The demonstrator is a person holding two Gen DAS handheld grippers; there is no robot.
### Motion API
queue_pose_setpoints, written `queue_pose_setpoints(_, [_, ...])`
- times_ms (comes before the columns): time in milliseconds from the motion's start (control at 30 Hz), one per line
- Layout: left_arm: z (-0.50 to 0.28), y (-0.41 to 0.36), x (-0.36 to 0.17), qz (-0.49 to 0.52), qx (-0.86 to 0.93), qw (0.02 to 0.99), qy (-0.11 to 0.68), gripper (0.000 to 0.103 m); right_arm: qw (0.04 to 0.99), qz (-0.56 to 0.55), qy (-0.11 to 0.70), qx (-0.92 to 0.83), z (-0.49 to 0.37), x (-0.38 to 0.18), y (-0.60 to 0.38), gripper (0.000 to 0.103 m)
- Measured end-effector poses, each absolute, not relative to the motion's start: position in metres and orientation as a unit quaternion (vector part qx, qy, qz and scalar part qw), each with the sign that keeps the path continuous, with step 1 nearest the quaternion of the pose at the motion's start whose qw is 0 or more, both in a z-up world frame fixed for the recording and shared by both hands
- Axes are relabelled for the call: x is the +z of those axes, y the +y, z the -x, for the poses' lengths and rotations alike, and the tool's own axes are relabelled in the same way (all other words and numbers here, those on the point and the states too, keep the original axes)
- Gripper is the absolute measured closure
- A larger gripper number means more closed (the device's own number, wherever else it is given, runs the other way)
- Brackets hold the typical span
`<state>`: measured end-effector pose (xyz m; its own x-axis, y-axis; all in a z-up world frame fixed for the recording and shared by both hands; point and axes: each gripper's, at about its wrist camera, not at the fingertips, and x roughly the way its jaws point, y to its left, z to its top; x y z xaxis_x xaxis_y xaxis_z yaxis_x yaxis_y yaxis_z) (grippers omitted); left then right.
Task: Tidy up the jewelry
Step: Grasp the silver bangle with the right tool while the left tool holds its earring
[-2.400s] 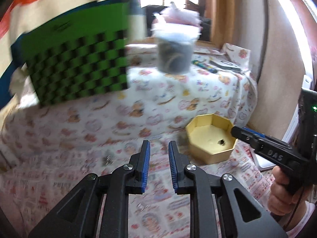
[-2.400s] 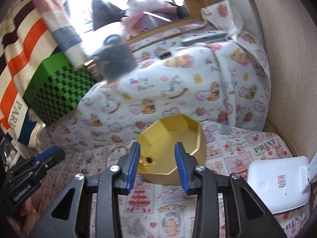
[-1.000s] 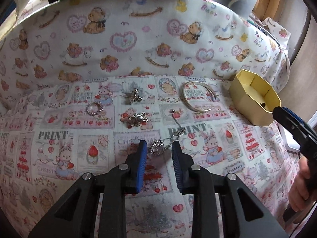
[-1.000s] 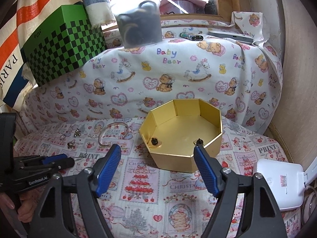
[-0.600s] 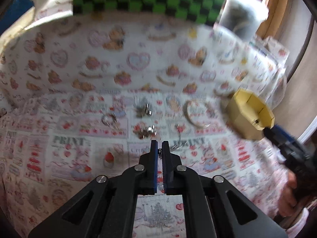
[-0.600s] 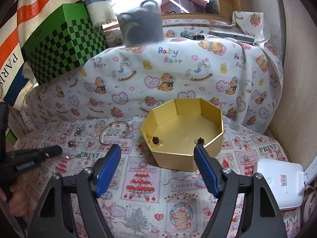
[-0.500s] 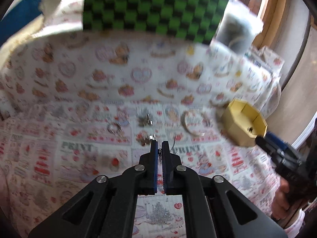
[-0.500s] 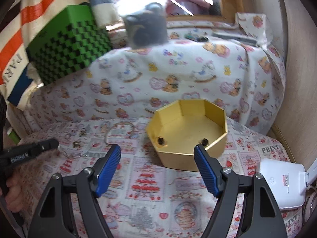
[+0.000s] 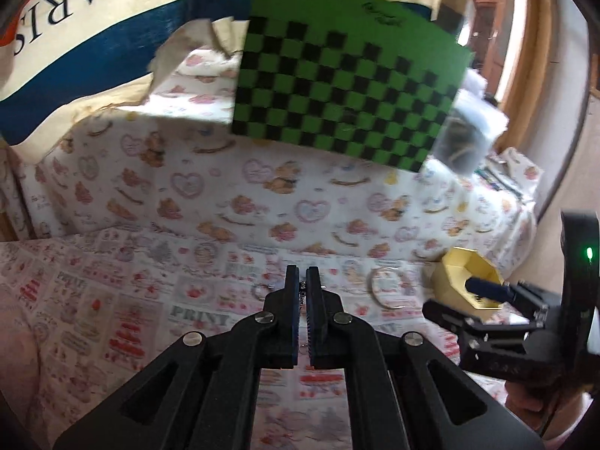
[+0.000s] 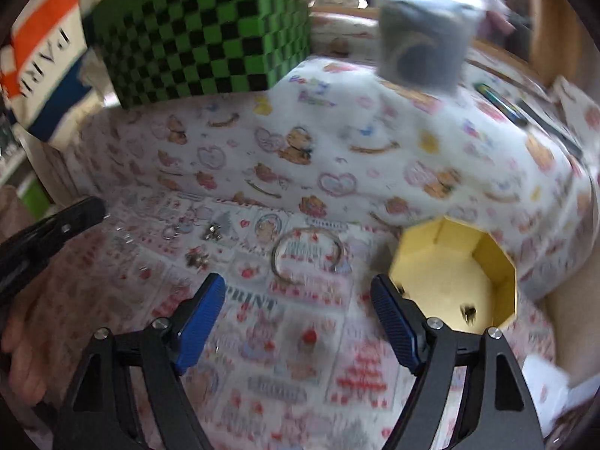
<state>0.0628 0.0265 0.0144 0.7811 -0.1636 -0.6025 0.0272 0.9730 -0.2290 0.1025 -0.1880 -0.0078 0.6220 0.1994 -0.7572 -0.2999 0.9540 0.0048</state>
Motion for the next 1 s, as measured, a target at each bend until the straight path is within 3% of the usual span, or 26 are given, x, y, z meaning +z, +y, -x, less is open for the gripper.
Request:
queue_pose_setpoints(200, [-0.082,0.032,-0.007,0.08,-0.011,0.922,0.38,0.1,0.868,0.121,0.464,0.128,-0.149,-0.042,-0.159,0.025])
queue_pose_setpoints(1000, [-0.08,0.041,-0.006,0.115,-0.003,0.922,0.369,0.1,0.863,0.092,0.483,0.113,-0.198,-0.065,-0.166,0.025])
